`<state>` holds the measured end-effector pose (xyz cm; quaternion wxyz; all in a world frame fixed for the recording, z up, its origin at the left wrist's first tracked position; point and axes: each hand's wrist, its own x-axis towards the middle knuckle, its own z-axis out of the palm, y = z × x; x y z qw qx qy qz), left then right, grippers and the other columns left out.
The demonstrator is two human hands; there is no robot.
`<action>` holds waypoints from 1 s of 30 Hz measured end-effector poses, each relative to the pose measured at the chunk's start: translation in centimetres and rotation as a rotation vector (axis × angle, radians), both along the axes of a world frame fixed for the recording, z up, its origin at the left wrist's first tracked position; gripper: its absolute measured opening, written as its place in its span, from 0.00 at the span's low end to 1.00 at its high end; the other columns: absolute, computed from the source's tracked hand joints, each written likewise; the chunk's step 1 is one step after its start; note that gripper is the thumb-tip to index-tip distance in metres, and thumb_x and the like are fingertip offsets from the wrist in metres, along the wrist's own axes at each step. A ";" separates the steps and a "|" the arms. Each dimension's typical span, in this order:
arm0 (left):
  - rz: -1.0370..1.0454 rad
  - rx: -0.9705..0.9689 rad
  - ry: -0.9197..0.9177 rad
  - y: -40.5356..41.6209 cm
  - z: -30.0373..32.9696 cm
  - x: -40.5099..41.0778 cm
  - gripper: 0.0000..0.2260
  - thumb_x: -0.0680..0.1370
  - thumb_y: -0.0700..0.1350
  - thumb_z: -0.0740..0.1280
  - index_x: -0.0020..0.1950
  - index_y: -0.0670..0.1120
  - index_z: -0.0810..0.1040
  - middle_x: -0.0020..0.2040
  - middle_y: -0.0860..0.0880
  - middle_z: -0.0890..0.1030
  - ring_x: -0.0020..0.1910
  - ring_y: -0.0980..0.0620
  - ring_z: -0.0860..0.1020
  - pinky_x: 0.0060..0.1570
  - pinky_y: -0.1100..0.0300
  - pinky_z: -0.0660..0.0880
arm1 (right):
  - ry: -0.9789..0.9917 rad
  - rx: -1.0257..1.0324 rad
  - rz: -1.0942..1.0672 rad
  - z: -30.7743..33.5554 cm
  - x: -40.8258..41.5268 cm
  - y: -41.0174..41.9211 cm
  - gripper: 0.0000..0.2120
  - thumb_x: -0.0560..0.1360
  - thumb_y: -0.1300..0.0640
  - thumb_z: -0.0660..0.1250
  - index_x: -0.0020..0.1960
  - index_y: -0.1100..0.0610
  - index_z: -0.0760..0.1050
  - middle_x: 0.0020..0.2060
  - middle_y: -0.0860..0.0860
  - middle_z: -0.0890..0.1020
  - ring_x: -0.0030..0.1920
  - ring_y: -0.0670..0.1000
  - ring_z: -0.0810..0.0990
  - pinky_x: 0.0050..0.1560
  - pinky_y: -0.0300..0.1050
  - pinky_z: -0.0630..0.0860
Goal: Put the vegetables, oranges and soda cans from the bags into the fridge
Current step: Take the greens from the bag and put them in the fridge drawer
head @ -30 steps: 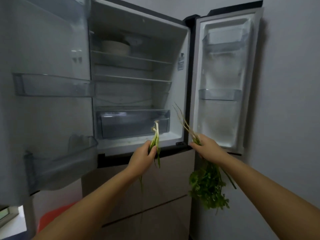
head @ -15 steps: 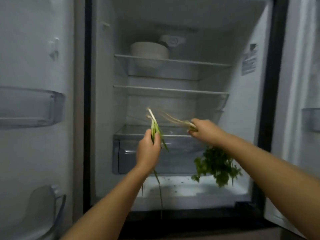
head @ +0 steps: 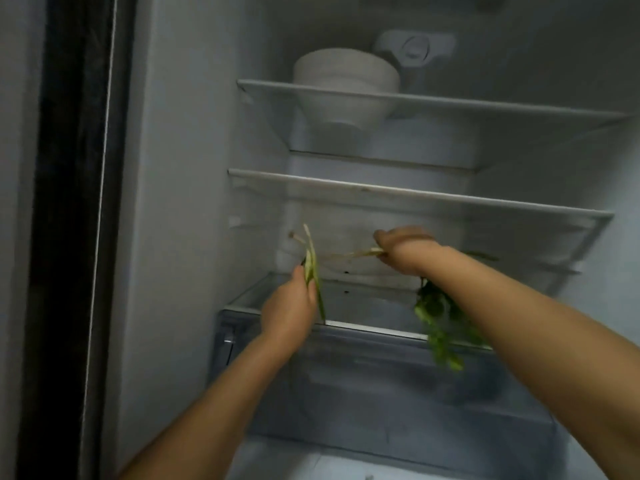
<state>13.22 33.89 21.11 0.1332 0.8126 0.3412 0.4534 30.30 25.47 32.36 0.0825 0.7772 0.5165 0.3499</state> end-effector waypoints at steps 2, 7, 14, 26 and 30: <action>0.062 0.016 0.073 0.6 -0.4 0.2 0.12 0.82 0.49 0.52 0.58 0.42 0.67 0.51 0.38 0.80 0.49 0.37 0.78 0.42 0.50 0.71 | -0.025 -0.033 0.038 0.2 1.9 2.8 0.15 0.80 0.52 0.55 0.64 0.56 0.67 0.56 0.58 0.77 0.53 0.59 0.77 0.42 0.45 0.67; 0.113 0.044 0.123 0.7 -0.7 1.2 0.09 0.82 0.49 0.52 0.55 0.44 0.65 0.49 0.41 0.80 0.48 0.38 0.78 0.38 0.51 0.69 | 0.050 -0.119 0.170 -2.4 6.5 10.0 0.17 0.81 0.52 0.55 0.66 0.59 0.66 0.58 0.59 0.76 0.55 0.58 0.77 0.48 0.46 0.71; 0.181 -0.001 0.250 0.7 -0.7 1.2 0.09 0.82 0.52 0.49 0.54 0.49 0.63 0.53 0.45 0.79 0.53 0.41 0.77 0.45 0.51 0.71 | 0.250 -0.185 0.182 -5.0 10.2 18.9 0.19 0.82 0.54 0.53 0.70 0.60 0.62 0.66 0.60 0.72 0.64 0.59 0.73 0.61 0.49 0.70; 0.082 -0.034 0.297 1.1 0.0 1.4 0.06 0.82 0.50 0.51 0.48 0.50 0.59 0.51 0.43 0.80 0.52 0.40 0.77 0.43 0.52 0.70 | 0.929 -0.374 0.089 -2.8 10.0 18.6 0.46 0.70 0.38 0.70 0.77 0.53 0.49 0.75 0.53 0.58 0.72 0.55 0.63 0.71 0.46 0.62; -0.039 -0.164 0.056 2.1 1.9 2.3 0.06 0.82 0.46 0.53 0.48 0.46 0.65 0.47 0.40 0.78 0.50 0.39 0.77 0.46 0.51 0.73 | 1.046 -0.123 0.295 -1.6 7.9 15.1 0.36 0.74 0.37 0.62 0.75 0.55 0.59 0.73 0.52 0.65 0.72 0.52 0.64 0.72 0.48 0.61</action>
